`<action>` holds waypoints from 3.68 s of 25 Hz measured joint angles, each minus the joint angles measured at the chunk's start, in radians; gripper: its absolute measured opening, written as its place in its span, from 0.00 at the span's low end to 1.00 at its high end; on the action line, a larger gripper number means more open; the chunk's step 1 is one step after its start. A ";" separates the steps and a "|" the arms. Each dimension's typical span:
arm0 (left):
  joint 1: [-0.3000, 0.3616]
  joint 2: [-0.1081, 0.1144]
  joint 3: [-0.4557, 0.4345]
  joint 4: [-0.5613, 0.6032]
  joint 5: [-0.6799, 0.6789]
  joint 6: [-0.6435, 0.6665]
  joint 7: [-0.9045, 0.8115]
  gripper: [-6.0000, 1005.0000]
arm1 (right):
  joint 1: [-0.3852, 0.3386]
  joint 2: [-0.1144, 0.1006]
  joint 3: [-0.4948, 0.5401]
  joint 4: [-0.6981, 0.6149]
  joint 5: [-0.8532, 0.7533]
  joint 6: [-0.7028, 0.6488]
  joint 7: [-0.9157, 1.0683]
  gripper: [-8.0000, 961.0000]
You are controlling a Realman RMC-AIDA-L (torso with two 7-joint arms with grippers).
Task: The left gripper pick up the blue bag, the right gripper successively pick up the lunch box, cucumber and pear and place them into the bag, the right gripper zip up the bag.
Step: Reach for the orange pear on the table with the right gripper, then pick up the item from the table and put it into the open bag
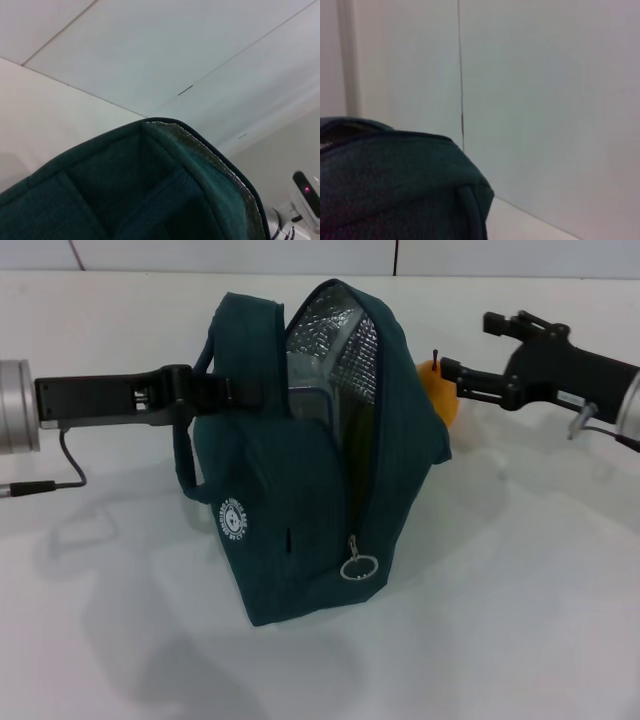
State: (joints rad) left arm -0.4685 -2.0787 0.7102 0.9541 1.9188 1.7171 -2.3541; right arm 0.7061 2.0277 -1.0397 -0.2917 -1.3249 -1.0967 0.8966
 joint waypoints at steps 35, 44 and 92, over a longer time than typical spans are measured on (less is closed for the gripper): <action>-0.002 -0.003 0.000 -0.052 -0.002 -0.053 0.000 0.04 | 0.136 0.000 -0.009 0.184 0.070 0.069 -0.107 0.66; -0.002 -0.003 0.000 -0.052 -0.003 -0.058 0.002 0.04 | 0.147 0.000 -0.008 0.200 0.070 0.082 -0.111 0.38; 0.035 0.010 0.000 -0.041 -0.056 0.009 0.010 0.04 | -0.085 -0.004 -0.158 -0.346 0.243 -0.314 0.234 0.11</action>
State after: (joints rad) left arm -0.4331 -2.0690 0.7101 0.9128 1.8630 1.7258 -2.3438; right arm 0.6214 2.0232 -1.1973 -0.6379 -1.0815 -1.4108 1.1310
